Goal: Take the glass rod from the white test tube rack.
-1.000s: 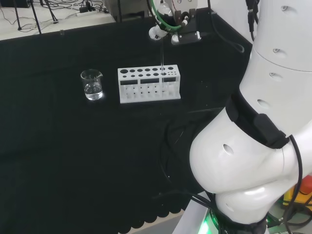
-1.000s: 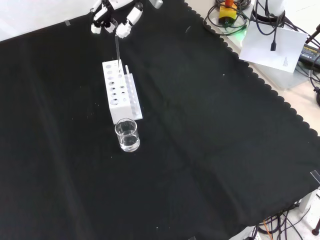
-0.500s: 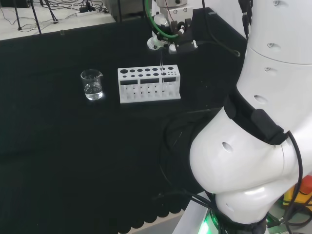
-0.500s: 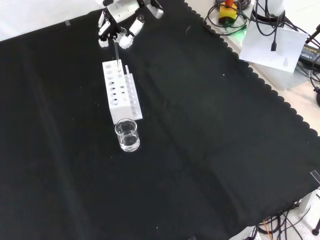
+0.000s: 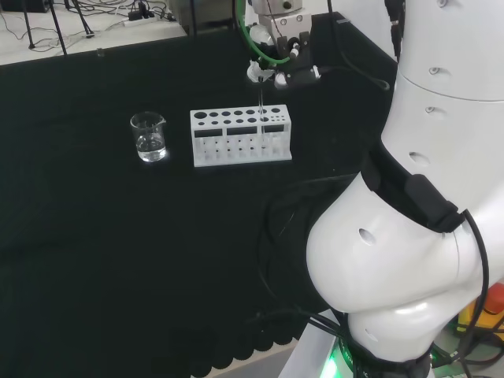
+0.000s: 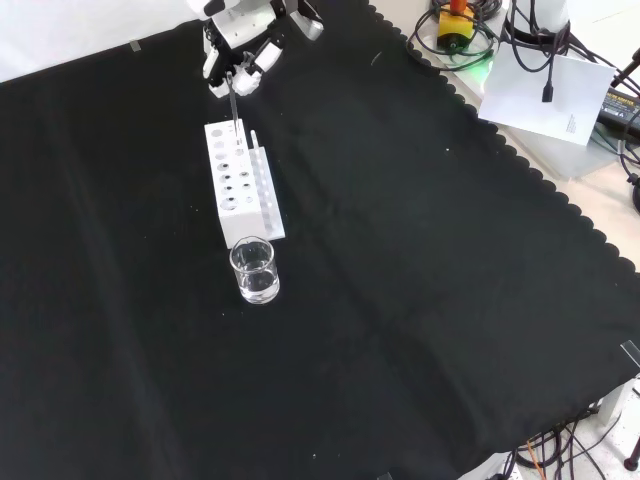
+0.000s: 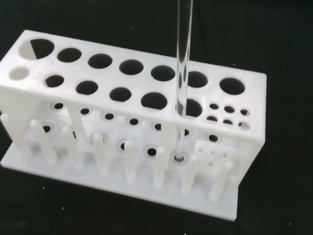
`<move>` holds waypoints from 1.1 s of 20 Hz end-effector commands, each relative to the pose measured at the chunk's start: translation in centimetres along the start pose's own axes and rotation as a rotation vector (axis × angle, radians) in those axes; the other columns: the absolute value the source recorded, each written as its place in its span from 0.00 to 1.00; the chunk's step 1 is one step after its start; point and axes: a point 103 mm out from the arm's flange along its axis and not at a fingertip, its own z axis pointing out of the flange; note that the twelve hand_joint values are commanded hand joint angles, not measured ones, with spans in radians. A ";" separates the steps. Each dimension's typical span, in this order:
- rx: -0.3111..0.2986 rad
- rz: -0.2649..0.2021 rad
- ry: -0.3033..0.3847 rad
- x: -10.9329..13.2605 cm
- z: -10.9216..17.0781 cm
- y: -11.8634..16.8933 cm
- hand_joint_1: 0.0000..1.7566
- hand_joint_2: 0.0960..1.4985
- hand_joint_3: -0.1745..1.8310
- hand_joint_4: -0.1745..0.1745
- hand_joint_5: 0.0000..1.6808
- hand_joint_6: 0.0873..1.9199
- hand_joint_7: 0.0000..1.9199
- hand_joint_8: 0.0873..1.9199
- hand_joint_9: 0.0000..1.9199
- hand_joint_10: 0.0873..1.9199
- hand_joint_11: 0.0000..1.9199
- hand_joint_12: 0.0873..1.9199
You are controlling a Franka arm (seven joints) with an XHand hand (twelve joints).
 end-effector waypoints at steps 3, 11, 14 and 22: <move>-0.026 -0.013 -0.008 -0.2 0.3 0.6 0.65 0.77 0.07 0.00 0.53 0.57 0.71 0.44 0.87 0.39 0.79 0.44; -0.151 0.005 0.069 -1.1 -0.1 0.0 0.73 0.75 0.00 0.00 0.63 0.35 0.59 0.51 0.84 0.49 0.73 0.40; -0.213 -0.002 0.118 -1.0 -1.3 -0.5 0.74 0.75 0.00 0.00 0.65 0.26 0.59 0.53 0.81 0.51 0.72 0.43; -0.271 -0.019 0.164 -0.4 -5.4 -2.1 0.74 0.74 0.00 0.00 0.67 0.22 0.60 0.52 0.80 0.48 0.71 0.48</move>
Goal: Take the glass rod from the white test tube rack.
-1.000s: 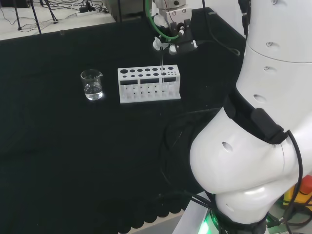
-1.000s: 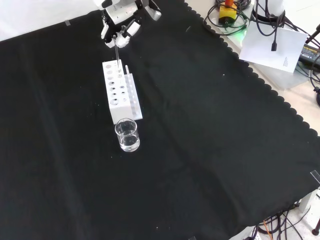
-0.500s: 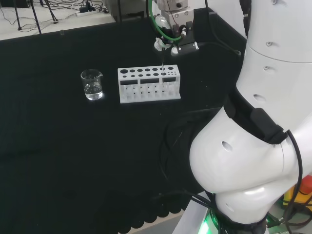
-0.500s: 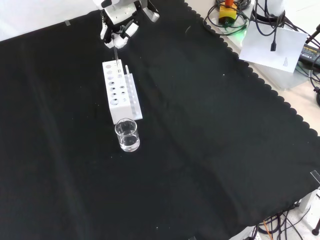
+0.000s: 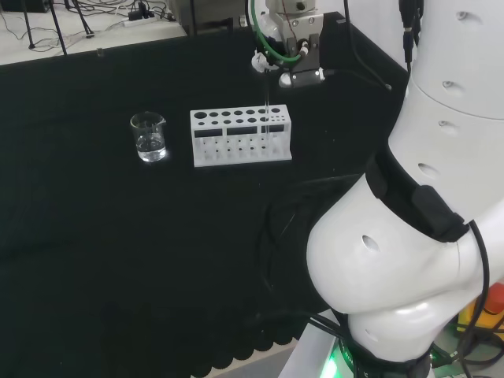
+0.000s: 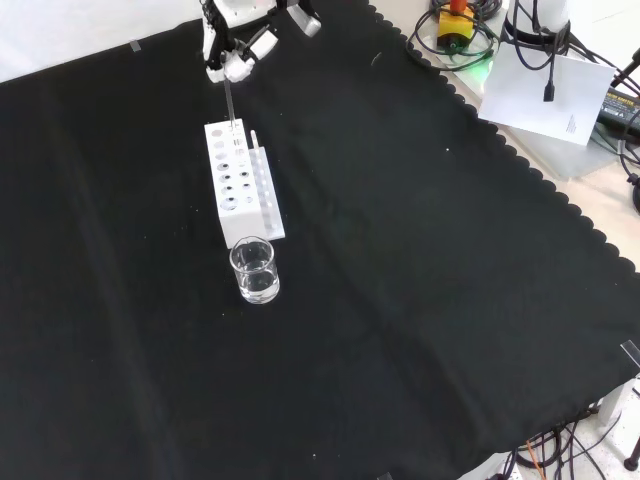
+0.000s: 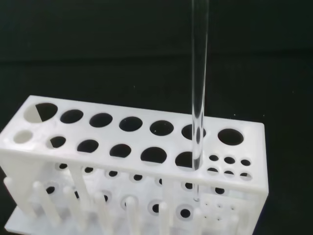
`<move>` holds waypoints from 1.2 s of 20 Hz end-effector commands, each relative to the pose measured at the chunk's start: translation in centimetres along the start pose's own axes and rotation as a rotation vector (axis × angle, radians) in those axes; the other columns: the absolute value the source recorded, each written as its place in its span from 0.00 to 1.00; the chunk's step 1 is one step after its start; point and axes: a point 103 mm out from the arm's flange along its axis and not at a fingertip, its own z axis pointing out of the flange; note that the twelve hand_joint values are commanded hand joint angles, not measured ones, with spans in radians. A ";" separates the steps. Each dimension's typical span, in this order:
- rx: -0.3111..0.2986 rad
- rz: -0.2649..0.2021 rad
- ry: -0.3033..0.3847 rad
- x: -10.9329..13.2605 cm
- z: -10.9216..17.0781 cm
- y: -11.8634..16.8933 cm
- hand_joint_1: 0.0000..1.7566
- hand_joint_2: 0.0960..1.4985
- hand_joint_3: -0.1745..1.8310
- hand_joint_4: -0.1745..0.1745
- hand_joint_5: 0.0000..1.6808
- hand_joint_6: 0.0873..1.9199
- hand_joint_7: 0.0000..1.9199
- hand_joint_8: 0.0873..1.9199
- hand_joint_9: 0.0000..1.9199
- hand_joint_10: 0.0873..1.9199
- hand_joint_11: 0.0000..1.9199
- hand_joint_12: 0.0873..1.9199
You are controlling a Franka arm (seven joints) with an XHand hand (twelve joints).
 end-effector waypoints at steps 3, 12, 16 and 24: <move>-0.119 -0.028 0.101 1.5 -6.4 -1.4 0.74 0.74 0.00 0.00 0.68 0.21 0.60 0.52 0.80 0.47 0.71 0.49; -0.127 -0.036 0.094 2.8 -12.6 -2.5 0.74 0.74 0.00 0.00 0.68 0.20 0.60 0.52 0.80 0.47 0.71 0.50; -0.146 -0.051 0.086 3.2 -15.5 -3.0 0.74 0.74 0.00 0.00 0.69 0.19 0.60 0.52 0.81 0.46 0.71 0.51; -0.152 -0.083 0.062 4.8 -17.2 -3.5 0.74 0.74 0.00 0.00 0.69 0.18 0.60 0.52 0.81 0.45 0.71 0.51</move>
